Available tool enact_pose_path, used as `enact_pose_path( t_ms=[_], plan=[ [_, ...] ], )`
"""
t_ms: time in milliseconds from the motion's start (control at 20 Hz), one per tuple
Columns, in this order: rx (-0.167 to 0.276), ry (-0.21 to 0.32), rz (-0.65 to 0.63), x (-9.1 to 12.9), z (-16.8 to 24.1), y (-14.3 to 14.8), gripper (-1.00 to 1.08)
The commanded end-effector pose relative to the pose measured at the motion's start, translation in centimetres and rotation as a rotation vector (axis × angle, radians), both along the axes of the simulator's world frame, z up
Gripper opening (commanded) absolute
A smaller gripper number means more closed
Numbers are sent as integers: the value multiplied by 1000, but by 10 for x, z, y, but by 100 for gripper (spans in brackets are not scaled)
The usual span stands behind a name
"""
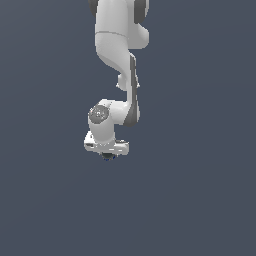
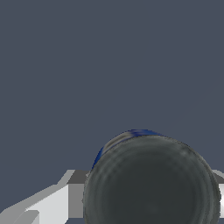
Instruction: Pick up the object and move it to a goal position.
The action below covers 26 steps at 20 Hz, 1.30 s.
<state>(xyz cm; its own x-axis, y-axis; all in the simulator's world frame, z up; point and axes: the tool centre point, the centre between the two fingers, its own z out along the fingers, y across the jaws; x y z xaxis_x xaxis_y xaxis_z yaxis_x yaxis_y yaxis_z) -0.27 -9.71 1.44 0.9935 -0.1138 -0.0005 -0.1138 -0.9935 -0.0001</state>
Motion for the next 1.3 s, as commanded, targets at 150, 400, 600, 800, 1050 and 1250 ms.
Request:
enact_pose_path(
  t_ms=[150,400,600,800,1050,1250],
  plan=[
    [0,0,0,0,1,1,-100],
    [0,0,0,5,17,11,-100],
    [0,0,0,12,41,27,-100],
    [-1,0,0,21,73,47,-100],
    [-1,0,0,36,122,78,-100],
    [-1,0,0,48,161,104,-100]
  ],
)
